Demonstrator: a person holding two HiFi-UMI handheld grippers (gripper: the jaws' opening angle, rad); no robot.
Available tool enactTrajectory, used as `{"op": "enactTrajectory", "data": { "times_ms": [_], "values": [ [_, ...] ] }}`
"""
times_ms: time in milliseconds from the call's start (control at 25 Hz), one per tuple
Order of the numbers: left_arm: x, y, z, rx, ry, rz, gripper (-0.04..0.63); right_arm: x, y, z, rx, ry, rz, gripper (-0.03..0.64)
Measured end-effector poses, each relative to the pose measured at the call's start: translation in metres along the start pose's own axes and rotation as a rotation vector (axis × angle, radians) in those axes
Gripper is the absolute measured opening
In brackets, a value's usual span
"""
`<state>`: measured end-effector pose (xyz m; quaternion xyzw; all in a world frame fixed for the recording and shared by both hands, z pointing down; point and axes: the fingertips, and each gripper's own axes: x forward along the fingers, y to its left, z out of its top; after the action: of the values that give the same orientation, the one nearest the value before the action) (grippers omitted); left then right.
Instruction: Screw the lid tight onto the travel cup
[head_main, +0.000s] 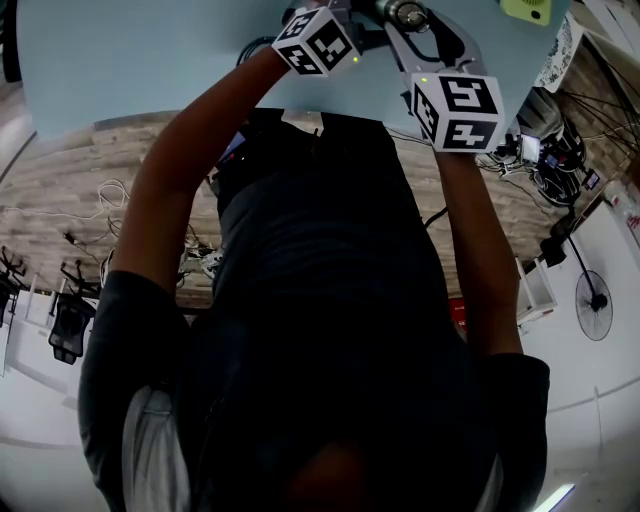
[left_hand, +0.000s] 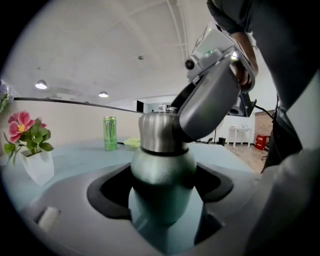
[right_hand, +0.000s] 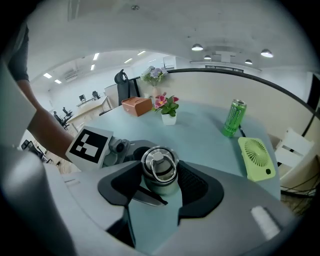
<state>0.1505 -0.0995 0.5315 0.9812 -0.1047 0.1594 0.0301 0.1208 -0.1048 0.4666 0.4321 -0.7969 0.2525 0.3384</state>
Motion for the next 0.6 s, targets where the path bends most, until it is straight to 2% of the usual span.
{"op": "enactTrajectory", "data": {
  "times_ms": [160, 400, 600],
  "values": [
    [0.003, -0.003, 0.0, 0.014, 0.023, -0.021, 0.417, -0.002, -0.002, -0.002, 0.004, -0.013, 0.004, 0.229],
    [-0.012, -0.008, -0.012, 0.08, 0.127, -0.089, 0.417, -0.004, 0.0, 0.0, 0.044, -0.038, 0.052, 0.232],
    [-0.047, 0.004, -0.004, 0.097, 0.138, -0.055, 0.417, -0.023, 0.004, 0.014, 0.055, -0.099, 0.06, 0.237]
  ]
}}
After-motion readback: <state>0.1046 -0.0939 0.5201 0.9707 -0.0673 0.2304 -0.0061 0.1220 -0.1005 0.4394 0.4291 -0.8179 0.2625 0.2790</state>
